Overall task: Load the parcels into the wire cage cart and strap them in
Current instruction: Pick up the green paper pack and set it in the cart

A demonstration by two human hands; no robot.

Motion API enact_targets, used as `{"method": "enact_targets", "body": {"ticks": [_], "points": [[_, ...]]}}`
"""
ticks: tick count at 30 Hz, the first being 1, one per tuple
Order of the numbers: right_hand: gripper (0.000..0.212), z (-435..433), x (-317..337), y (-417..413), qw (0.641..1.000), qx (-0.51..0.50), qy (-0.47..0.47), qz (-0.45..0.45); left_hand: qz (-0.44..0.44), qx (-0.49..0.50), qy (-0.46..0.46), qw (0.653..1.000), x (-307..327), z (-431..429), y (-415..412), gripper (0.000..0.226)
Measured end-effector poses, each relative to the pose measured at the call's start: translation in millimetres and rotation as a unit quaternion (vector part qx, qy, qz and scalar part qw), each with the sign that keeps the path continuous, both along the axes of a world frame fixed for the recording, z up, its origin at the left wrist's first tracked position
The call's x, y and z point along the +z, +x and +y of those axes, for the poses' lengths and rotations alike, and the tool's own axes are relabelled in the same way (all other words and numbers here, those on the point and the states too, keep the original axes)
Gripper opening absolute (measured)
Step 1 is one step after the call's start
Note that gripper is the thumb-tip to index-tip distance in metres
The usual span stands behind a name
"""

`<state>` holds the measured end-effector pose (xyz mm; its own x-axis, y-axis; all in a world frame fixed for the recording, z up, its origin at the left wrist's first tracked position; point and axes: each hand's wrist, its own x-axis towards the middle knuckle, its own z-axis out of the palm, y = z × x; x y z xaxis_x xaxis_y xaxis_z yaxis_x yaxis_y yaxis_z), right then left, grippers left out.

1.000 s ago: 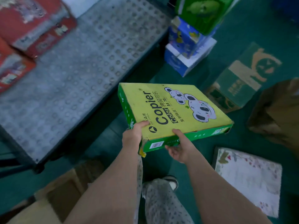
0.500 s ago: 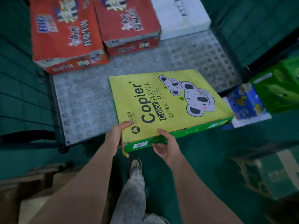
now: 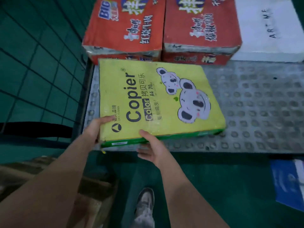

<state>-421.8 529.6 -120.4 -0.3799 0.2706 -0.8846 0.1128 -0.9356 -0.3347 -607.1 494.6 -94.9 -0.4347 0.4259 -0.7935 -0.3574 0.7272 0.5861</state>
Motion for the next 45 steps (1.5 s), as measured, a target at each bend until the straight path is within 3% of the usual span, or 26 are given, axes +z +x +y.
{"method": "enact_targets", "body": {"ticks": [3,7,12,16,18,20,22,24,26,28,29,30,32,33,35,38,40,45], "points": [[0.073,8.3,-32.1,-18.3,0.986,0.144,0.075,-0.043,0.046,0.014,0.013,0.999,-25.3,4.4,-30.7,0.037],[0.102,21.0,-65.1,-35.4,0.971,0.159,0.164,-0.076,0.1,0.037,0.037,0.994,-48.6,21.5,-50.8,0.044],[0.081,34.9,-91.2,-61.4,0.95,0.191,0.241,-0.052,0.155,0.05,0.049,0.985,-76.5,36.7,-70.1,0.033],[0.061,42.9,-118.5,-81.1,0.941,0.202,0.262,-0.063,0.241,0.067,-0.009,0.968,-105.9,32.5,-90.4,0.037],[0.05,47.6,-127.4,-84.8,0.93,0.242,0.271,-0.064,0.292,0.064,-0.021,0.954,-115.0,30.6,-95.4,0.021],[0.035,55.4,-126.4,-82.9,0.916,0.309,0.254,-0.043,0.34,0.065,-0.02,0.938,-120.0,35.6,-95.3,0.02],[0.029,67.3,-116.3,-70.8,0.884,0.404,0.233,-0.02,0.39,0.047,0.012,0.919,-120.1,39.3,-80.6,0.013],[0.037,86.2,-97.6,-49.7,0.855,0.462,0.234,-0.004,0.418,-0.01,0.024,0.908,-121.1,47.1,-59.3,0.049],[0.039,107.9,-78.8,-26.3,0.863,0.422,0.278,-0.01,0.464,-0.167,-0.001,0.87,-118.0,62.0,-31.7,0.071],[0.031,130.3,-68.2,-4.3,0.901,0.248,0.35,-0.058,0.469,-0.338,0.005,0.816,-114.4,83.0,-5.9,0.085],[0.029,142.8,-68.9,8.7,0.897,0.157,0.397,-0.114,0.446,-0.399,0.02,0.801,-111.8,92.9,8.4,0.093],[0.031,154.3,-71.5,20.7,0.867,0.105,0.445,-0.2,0.43,-0.441,0.03,0.787,-107.0,99.8,25.4,0.1],[0.05,171.2,-85.1,48.5,0.785,0.104,0.481,-0.377,0.425,-0.499,0.014,0.755,-106.2,108.6,49.5,0.111],[0.068,175.1,-94.2,60.9,0.77,0.124,0.46,-0.425,0.428,-0.522,-0.008,0.738,-108.6,109.2,57.9,0.115],[0.094,174.9,-111.0,78.0,0.808,0.142,0.4,-0.408,0.431,-0.545,-0.054,0.717,-115.8,107.2,68.5,0.121],[0.078,170.7,-123.8,77.6,0.849,0.126,0.394,-0.329,0.436,-0.503,-0.112,0.737,-131.9,99.1,67.5,0.123],[0.078,166.9,-124.7,67.7,0.855,0.106,0.409,-0.3,0.433,-0.456,-0.131,0.766,-141.5,91.7,57.7,0.119],[0.066,159.8,-123.6,42.2,0.839,0.139,0.427,-0.306,0.442,-0.411,-0.109,0.789,-147.4,74.1,27.3,0.107]]}}
